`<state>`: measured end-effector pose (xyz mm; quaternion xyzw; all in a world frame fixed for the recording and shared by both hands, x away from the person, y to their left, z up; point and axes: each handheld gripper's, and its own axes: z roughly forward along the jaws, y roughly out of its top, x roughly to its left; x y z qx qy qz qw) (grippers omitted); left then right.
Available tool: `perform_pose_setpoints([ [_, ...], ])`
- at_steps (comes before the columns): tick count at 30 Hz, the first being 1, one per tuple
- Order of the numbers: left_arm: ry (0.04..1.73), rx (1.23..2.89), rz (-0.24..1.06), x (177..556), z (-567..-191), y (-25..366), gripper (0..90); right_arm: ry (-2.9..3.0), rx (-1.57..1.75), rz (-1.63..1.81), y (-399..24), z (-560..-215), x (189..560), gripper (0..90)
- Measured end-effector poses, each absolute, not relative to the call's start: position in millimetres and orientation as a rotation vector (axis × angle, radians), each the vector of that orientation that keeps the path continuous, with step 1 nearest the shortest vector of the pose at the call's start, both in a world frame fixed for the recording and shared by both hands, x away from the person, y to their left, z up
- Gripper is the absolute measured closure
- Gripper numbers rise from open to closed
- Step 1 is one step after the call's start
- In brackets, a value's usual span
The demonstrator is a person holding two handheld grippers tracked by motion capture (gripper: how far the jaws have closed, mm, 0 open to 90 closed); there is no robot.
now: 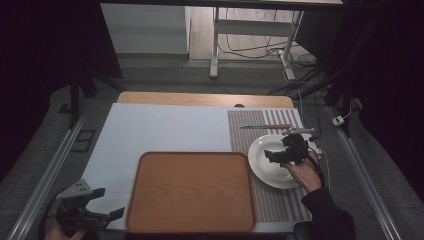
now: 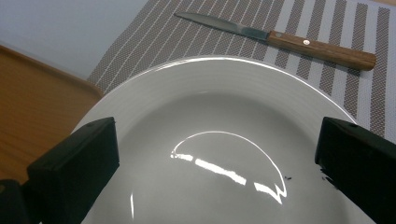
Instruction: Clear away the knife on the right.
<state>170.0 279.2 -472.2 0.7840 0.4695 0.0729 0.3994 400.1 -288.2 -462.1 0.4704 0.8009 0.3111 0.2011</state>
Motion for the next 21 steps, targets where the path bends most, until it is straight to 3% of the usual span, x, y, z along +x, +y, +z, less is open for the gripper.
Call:
perform_pose_setpoints([
  [21, 1.19, 1.986, 0.181, 171, -473, 279, 0.1, 2.21, 1.398, 0.806, -294, -462, 452, 0.0],
])
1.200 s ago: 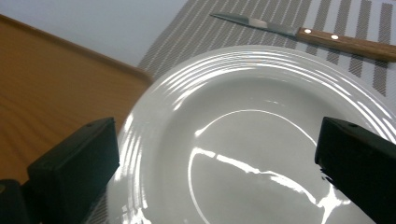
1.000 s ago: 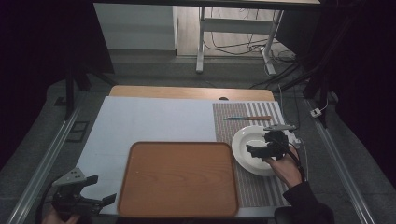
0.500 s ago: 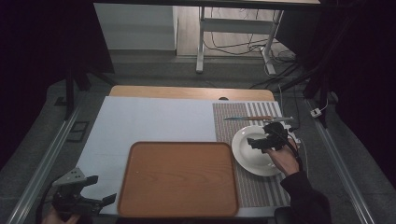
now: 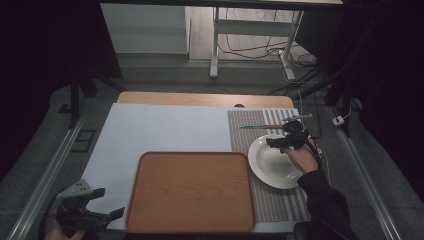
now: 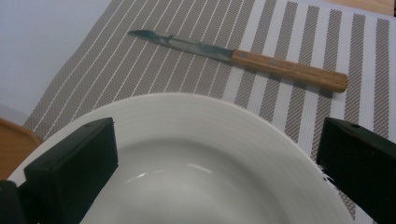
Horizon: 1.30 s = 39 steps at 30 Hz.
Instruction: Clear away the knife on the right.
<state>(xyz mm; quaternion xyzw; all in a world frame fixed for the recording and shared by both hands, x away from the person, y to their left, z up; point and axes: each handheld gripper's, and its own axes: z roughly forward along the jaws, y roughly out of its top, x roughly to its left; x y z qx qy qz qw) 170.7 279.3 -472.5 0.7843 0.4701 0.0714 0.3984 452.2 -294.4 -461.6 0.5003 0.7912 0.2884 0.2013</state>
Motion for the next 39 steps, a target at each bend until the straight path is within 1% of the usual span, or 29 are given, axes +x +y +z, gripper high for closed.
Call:
perform_pose_setpoints([
  [15, 1.193, 1.988, 0.181, 171, -473, 279, 0.2, 2.193, 1.419, 0.742, -297, -464, 492, 0.0],
  [25, 1.194, 1.989, 0.178, 171, -473, 279, 0.2, 2.19, 1.424, 0.677, -297, -472, 518, 0.0],
  [28, 1.194, 1.989, 0.178, 171, -473, 279, 0.3, 2.194, 1.421, 0.659, -298, -473, 522, 1.6],
  [30, 1.194, 1.988, 0.18, 171, -473, 279, 0.3, 2.189, 1.414, 0.639, -299, -474, 528, 8.9],
  [31, 1.194, 1.989, 0.179, 171, -473, 279, 0.3, 2.189, 1.414, 0.639, -299, -474, 528, 8.9],
  [33, 1.195, 1.989, 0.18, 171, -473, 279, 0.3, 2.18, 1.411, 0.647, -303, -474, 535, 21.6],
  [35, 1.196, 1.99, 0.178, 172, -473, 279, 0.3, 2.182, 1.411, 0.646, -306, -473, 539, 31.7],
  [37, 1.195, 1.991, 0.179, 171, -473, 279, 0.3, 2.196, 1.423, 0.655, -310, -472, 544, 47.5],
  [38, 1.195, 1.989, 0.18, 171, -473, 279, 0.3, 2.21, 1.427, 0.655, -312, -473, 546, 52.5],
  [39, 1.195, 1.989, 0.18, 171, -473, 279, 0.3, 2.21, 1.427, 0.655, -312, -473, 546, 52.5],
])
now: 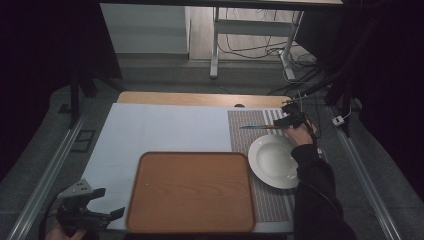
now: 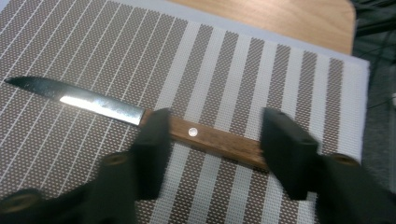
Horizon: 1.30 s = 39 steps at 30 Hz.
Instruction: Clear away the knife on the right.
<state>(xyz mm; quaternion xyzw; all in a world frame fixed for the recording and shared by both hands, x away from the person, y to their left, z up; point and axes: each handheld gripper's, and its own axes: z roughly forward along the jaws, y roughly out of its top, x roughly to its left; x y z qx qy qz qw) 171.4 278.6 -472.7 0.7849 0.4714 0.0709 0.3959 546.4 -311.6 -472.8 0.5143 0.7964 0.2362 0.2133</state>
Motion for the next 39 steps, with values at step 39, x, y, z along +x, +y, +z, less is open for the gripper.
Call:
perform_pose_setpoints([
  [39, 1.187, 2.016, 0.192, 172, -472, 275, 0.5, 2.38, 1.507, 0.596, -344, -476, 537, 83.7],
])
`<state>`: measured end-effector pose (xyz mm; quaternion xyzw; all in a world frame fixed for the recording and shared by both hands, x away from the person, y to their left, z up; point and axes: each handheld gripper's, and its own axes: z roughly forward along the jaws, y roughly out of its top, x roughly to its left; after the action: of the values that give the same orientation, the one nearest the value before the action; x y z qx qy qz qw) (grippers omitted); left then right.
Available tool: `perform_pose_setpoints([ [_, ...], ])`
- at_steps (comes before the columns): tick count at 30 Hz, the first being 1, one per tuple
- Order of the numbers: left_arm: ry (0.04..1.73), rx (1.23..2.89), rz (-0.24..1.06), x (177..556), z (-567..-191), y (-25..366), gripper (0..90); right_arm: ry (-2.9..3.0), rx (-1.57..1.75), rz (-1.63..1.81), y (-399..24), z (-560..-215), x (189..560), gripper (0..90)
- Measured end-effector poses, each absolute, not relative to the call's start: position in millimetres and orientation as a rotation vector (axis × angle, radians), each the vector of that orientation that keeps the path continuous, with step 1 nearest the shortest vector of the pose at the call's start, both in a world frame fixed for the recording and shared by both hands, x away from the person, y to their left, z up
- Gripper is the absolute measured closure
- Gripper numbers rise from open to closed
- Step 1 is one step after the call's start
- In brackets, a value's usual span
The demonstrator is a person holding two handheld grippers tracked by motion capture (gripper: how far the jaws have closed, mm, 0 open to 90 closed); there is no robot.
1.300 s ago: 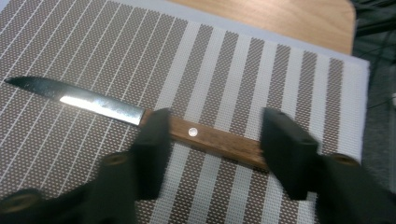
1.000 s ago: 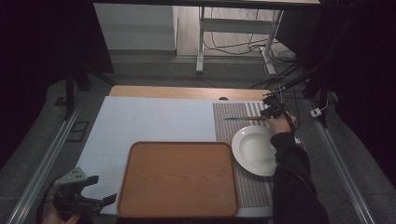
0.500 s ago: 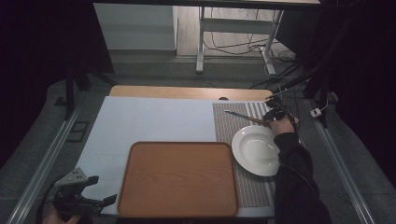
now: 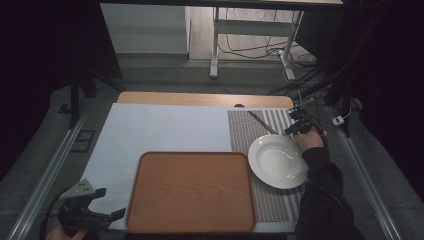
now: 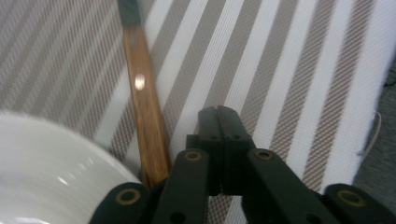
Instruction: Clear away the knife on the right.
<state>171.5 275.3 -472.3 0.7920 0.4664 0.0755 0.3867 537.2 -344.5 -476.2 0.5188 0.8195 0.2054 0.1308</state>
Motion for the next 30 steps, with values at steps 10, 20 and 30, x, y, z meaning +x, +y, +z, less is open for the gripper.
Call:
perform_pose_setpoints([
  [10, 1.188, 2.015, 0.193, 171, -472, 276, 0.6, 2.32, 1.522, 0.722, -329, -466, 546, 16.7],
  [20, 1.19, 2.013, 0.192, 171, -472, 276, 0.6, 2.36, 1.435, 0.636, -299, -476, 555, 0.0],
  [30, 1.188, 2.013, 0.193, 171, -472, 276, 0.7, 2.434, 1.395, 0.503, -291, -502, 565, 6.5],
])
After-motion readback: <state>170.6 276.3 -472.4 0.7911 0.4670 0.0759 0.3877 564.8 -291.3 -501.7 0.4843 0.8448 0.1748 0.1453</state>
